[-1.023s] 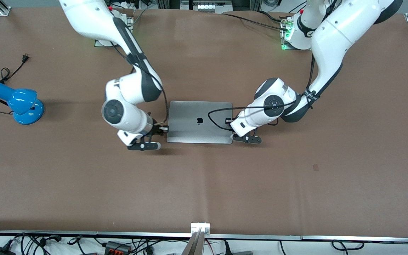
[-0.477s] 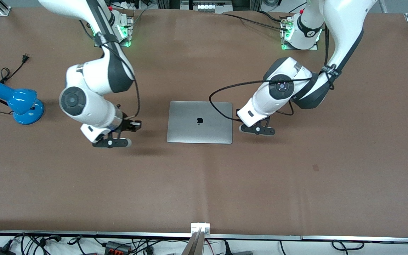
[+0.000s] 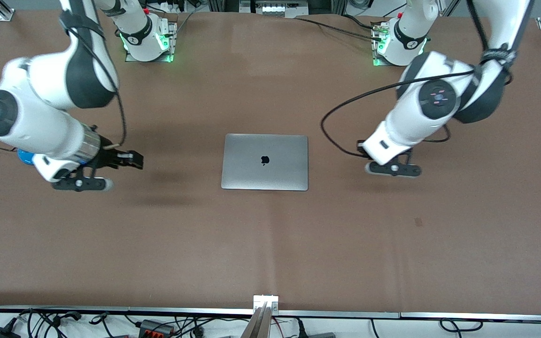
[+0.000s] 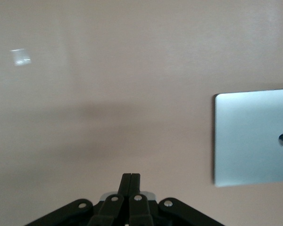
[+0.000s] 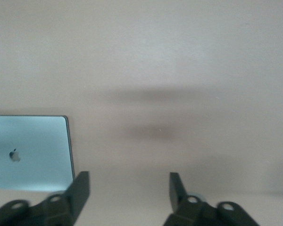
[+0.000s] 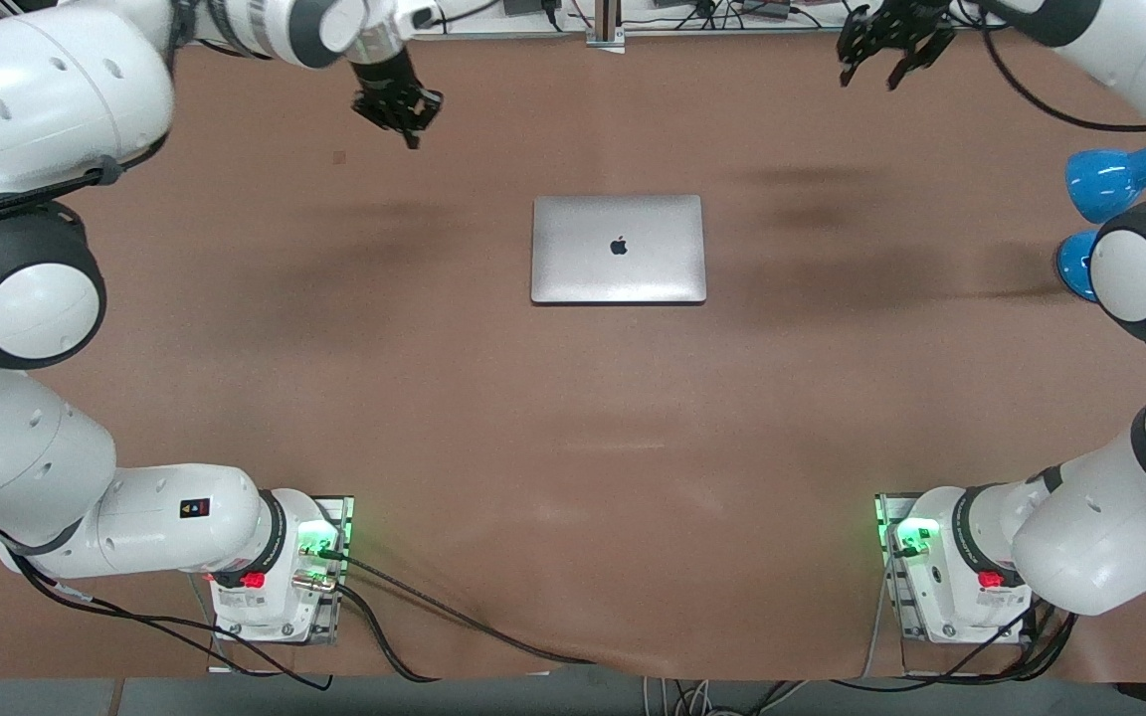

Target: Close laptop with both arms from behind

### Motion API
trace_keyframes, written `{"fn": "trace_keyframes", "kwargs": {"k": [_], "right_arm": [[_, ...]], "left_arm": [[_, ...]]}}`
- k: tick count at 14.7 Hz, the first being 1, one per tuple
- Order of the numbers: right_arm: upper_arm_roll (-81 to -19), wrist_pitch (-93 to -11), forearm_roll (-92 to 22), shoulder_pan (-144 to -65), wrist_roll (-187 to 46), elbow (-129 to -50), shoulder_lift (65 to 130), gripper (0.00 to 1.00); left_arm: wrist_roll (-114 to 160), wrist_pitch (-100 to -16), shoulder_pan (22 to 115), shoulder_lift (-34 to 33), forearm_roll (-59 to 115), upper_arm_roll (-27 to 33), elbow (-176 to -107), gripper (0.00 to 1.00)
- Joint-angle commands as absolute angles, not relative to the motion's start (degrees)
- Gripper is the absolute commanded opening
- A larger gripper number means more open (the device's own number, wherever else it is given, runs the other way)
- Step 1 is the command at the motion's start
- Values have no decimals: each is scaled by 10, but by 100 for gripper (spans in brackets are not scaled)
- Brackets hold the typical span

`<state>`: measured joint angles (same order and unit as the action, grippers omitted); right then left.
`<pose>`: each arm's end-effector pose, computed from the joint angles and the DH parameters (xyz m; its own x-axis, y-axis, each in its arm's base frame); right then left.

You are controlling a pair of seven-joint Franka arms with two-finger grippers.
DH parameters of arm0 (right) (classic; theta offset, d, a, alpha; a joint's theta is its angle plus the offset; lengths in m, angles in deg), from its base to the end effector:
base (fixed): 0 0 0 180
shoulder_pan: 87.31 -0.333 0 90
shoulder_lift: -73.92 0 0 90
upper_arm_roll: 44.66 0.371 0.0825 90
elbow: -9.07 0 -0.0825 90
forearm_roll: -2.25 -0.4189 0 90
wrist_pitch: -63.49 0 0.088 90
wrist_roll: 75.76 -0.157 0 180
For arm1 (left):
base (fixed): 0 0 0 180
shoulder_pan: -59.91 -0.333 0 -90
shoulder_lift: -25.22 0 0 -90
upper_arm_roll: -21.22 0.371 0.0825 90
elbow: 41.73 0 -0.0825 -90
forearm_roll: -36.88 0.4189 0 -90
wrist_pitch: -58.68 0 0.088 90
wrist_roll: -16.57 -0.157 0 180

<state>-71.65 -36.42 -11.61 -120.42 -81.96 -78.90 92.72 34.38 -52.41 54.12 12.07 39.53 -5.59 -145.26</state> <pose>0.6753 0.1418 0.4700 0.9951 -0.0338 -0.0928 -0.0410 -0.9961 -0.0775 0.6108 -0.2130 0.4110 0.9938 -0.0687 -0.0870 -0.0657 -0.9972 0.0360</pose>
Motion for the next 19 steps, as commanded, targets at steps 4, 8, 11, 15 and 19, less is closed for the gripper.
{"fn": "trace_keyframes", "kwargs": {"k": [4,8,11,15,19], "right_arm": [[-720,-313,-59,-1163,-797,-714,928,100],[-711,-298,-75,-1132,-794,-712,911,100],[-605,-294,-62,-1021,-792,-665,909,100],[-473,-296,-31,-872,-747,-658,898,100],[-469,-297,0,-870,-735,-663,888,100]], "left_arm": [[248,-420,549,238,346,40,-1461,0],[211,-319,552,277,326,102,-1412,8],[218,-263,553,274,320,115,-1368,16],[218,-260,553,264,326,128,-1366,92],[211,-264,552,253,329,129,-1345,100]]}}
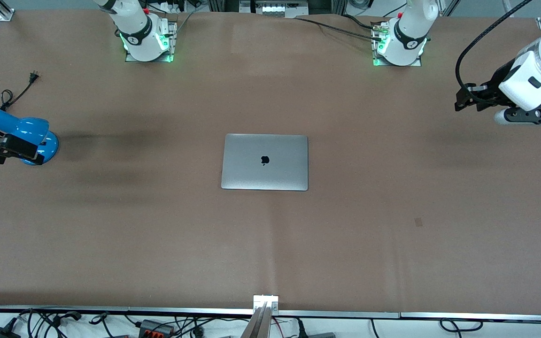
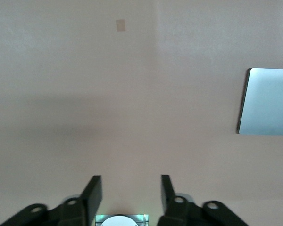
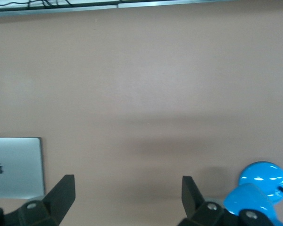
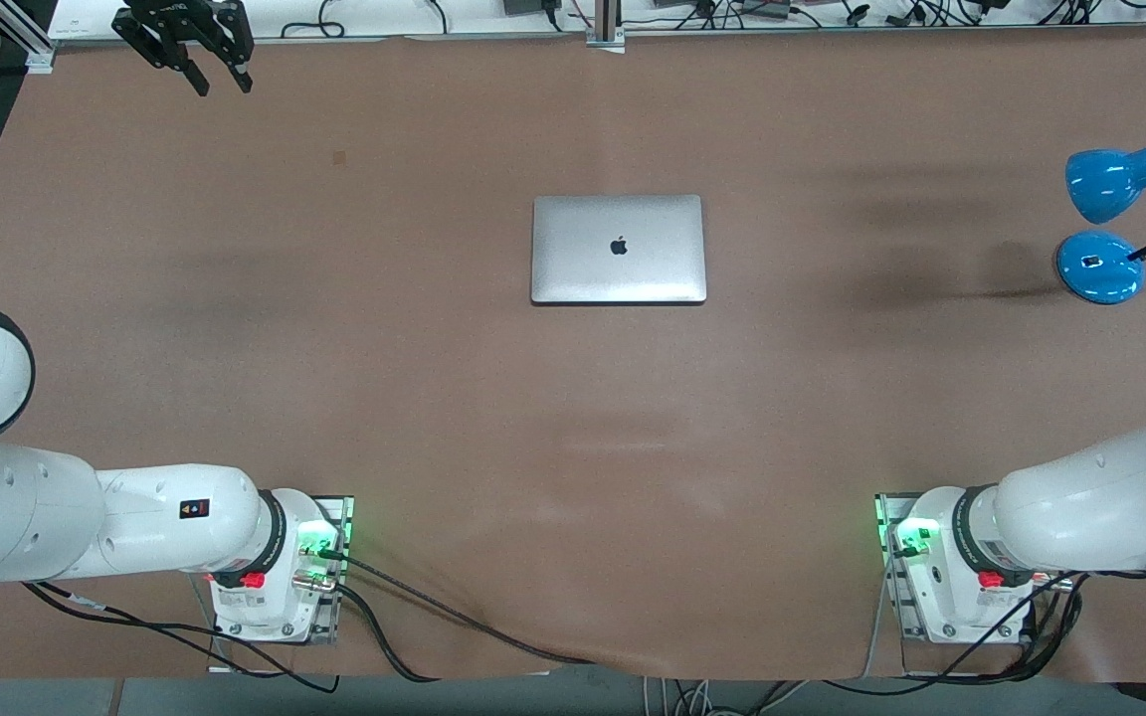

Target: Close laptop with both arms from behind

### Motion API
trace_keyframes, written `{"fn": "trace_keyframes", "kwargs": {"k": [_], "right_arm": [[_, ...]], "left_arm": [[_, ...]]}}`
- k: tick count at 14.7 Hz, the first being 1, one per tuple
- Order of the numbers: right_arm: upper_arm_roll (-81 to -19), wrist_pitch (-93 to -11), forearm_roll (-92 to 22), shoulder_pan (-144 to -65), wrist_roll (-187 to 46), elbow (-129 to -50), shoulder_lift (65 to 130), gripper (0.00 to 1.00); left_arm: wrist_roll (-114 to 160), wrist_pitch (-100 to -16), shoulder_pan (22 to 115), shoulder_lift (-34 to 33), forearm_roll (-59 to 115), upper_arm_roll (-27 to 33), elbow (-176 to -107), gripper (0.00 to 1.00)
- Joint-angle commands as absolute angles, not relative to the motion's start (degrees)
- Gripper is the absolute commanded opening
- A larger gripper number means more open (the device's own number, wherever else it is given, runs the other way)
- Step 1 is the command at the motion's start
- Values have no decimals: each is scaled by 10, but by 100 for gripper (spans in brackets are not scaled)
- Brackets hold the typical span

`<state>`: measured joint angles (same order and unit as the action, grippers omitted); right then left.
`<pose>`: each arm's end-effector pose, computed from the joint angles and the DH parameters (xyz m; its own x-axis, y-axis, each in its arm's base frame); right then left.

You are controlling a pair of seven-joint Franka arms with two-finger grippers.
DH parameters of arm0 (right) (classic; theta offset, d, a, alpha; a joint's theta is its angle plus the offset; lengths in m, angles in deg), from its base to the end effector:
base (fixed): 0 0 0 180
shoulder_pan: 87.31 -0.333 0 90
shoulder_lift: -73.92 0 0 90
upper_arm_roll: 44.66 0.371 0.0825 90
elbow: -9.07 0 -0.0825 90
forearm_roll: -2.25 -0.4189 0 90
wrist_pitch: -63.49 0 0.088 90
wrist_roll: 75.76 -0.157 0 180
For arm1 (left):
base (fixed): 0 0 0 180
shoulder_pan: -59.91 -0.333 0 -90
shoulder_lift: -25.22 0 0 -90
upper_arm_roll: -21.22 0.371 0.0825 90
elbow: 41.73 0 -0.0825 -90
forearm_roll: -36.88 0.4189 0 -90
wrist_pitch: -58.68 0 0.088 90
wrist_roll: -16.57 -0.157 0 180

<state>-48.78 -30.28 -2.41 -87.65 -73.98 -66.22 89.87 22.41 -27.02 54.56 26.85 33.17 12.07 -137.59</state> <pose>0.6962 -0.0267 0.5882 0.9982 -0.0366 0.0466 -0.0338 -0.9976 -0.0601 0.5576 -0.0487 0.5893 0.9876 0.0321 -0.1539 0.0394 -0.9982 0.0446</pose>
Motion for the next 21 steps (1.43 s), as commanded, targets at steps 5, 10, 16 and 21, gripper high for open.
{"fn": "trace_keyframes", "kwargs": {"k": [5,10,16,21], "right_arm": [[-470,-357,15,-872,-735,-803,800,100],[-469,-386,33,-875,-735,-902,730,100],[-469,-356,32,-875,-735,-906,711,100],[-469,-354,30,-874,-735,-902,713,100]], "left_arm": [[210,-283,553,251,373,132,-1341,100],[218,-278,553,255,371,135,-1345,100],[219,-276,553,255,369,136,-1342,100],[218,-276,553,254,368,136,-1343,100]]}}
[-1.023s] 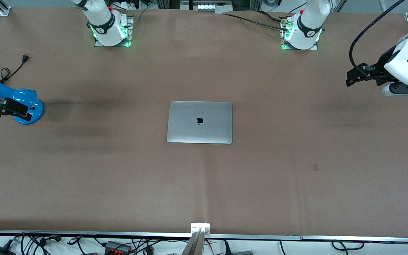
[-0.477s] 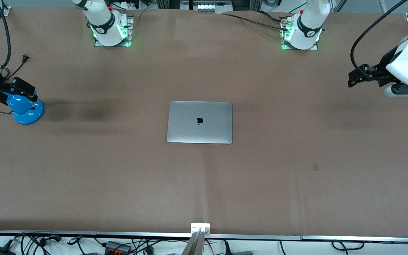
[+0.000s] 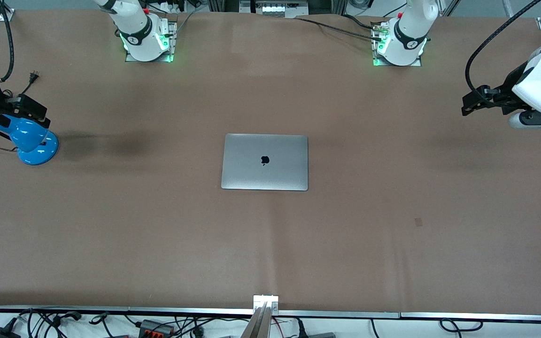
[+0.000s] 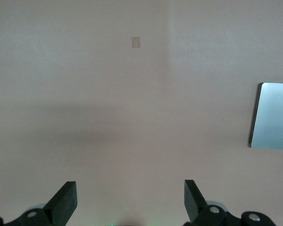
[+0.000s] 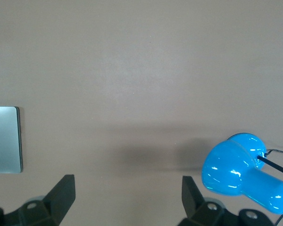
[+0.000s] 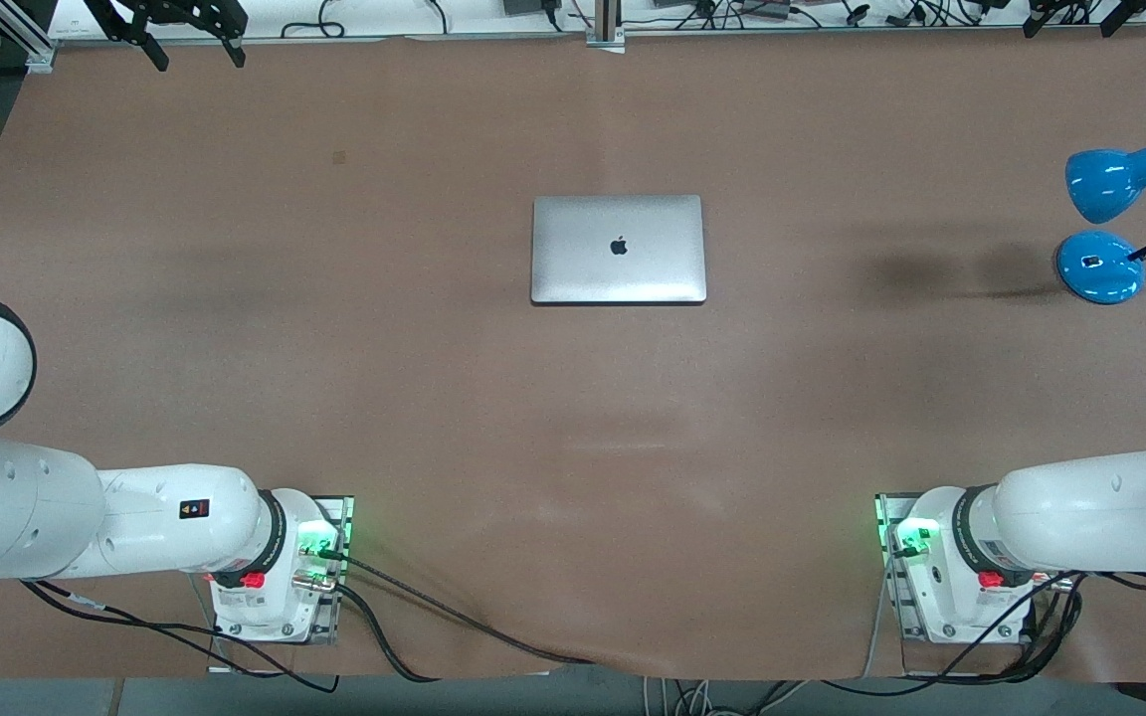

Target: Close laptop with both arms from behind

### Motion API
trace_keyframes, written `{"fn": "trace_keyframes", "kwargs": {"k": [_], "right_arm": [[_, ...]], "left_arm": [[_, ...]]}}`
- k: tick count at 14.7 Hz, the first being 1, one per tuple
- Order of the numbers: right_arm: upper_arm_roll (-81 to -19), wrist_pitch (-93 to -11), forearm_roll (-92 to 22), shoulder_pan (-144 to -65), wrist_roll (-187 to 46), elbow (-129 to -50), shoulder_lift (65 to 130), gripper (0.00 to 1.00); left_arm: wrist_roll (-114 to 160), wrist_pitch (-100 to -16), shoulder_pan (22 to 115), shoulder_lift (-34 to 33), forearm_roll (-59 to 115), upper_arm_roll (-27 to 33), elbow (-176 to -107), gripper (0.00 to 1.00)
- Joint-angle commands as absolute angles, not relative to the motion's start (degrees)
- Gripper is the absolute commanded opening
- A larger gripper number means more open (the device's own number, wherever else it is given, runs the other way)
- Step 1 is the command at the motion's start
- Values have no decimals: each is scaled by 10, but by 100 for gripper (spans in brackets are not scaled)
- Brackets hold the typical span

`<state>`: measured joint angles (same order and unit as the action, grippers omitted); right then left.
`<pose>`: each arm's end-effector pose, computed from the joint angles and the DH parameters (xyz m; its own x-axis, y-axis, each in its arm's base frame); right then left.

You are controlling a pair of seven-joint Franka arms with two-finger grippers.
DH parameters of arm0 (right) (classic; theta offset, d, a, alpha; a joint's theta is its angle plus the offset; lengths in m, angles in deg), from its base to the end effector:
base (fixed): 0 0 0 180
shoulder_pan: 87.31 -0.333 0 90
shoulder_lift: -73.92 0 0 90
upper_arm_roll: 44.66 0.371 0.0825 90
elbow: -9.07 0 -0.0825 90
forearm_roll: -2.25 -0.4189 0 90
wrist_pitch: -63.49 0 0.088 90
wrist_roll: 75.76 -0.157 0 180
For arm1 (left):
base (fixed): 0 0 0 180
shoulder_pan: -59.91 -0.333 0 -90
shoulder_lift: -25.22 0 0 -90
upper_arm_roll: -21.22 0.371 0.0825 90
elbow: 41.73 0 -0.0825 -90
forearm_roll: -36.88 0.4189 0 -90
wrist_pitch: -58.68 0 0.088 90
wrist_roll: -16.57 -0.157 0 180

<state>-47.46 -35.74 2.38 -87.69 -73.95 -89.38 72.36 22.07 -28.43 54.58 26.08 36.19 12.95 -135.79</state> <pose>0.5919 -0.0257 0.5845 0.9991 -0.0103 0.0407 -0.0104 -0.9999 0.0022 0.5698 -0.0318 0.5987 0.9933 0.0446 -0.1067 0.0448 -0.9990 -0.0004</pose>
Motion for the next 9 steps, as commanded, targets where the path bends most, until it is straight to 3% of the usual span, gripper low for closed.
{"fn": "trace_keyframes", "kwargs": {"k": [1,9], "right_arm": [[-469,-353,30,-874,-735,-902,714,100],[-474,-340,25,-884,-738,-901,711,100]], "left_arm": [[218,-276,553,254,368,136,-1342,100],[218,-276,553,253,367,136,-1342,100]]}}
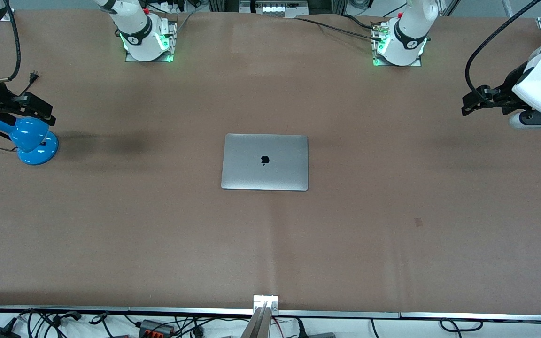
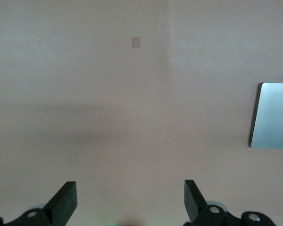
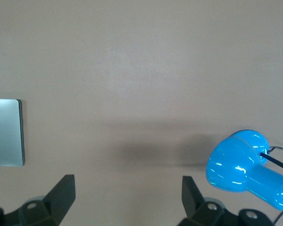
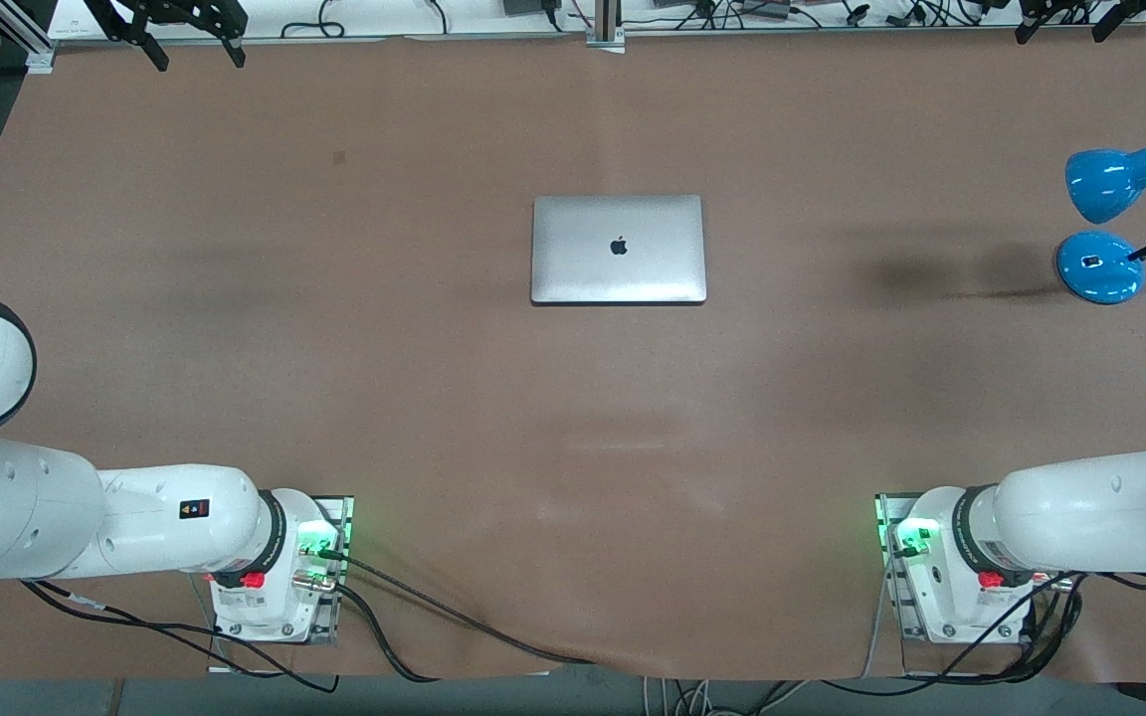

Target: Close laptop with both arms from behind

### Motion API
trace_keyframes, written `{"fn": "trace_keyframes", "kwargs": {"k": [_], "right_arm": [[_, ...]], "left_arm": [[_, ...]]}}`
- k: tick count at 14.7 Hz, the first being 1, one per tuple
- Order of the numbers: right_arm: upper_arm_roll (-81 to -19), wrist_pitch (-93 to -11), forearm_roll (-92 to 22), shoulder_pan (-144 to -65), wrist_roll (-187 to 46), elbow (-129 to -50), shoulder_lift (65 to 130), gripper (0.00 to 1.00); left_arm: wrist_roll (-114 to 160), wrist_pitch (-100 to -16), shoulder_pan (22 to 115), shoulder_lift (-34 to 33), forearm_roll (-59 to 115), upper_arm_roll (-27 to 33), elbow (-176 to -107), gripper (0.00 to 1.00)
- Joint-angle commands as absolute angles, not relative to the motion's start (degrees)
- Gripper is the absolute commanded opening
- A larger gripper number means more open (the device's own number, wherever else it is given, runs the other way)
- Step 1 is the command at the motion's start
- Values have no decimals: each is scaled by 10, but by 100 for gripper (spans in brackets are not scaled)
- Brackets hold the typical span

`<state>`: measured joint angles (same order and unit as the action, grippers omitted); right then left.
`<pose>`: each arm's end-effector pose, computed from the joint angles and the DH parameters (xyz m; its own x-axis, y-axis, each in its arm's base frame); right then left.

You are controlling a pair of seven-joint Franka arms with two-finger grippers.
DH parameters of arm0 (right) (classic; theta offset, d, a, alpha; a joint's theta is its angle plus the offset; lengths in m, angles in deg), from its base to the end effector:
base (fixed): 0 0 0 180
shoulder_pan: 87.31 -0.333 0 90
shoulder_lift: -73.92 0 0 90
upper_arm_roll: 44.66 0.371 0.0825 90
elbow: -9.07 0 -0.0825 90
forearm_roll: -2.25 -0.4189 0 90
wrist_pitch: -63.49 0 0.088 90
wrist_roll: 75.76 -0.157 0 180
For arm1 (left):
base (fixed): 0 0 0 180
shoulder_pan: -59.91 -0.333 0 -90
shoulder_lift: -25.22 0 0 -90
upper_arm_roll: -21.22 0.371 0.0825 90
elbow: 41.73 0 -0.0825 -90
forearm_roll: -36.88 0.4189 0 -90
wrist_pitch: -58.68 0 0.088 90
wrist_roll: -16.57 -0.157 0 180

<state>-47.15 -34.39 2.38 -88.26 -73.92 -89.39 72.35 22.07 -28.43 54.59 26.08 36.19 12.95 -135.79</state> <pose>0.5886 -0.0164 0.5823 0.9998 0.0055 0.0172 0.0055 -1.0000 0.0016 0.5698 -0.0319 0.5987 0.9933 0.0444 -0.1067 0.0446 -0.9990 -0.0004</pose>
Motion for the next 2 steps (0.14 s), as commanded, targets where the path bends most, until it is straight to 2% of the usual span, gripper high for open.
{"fn": "trace_keyframes", "kwargs": {"k": [1,2], "right_arm": [[-473,-340,25,-884,-741,-901,711,100],[-473,-340,25,-884,-743,-901,709,100]], "left_arm": [[218,-276,553,253,367,136,-1342,100],[218,-276,553,253,367,136,-1342,100]]}}
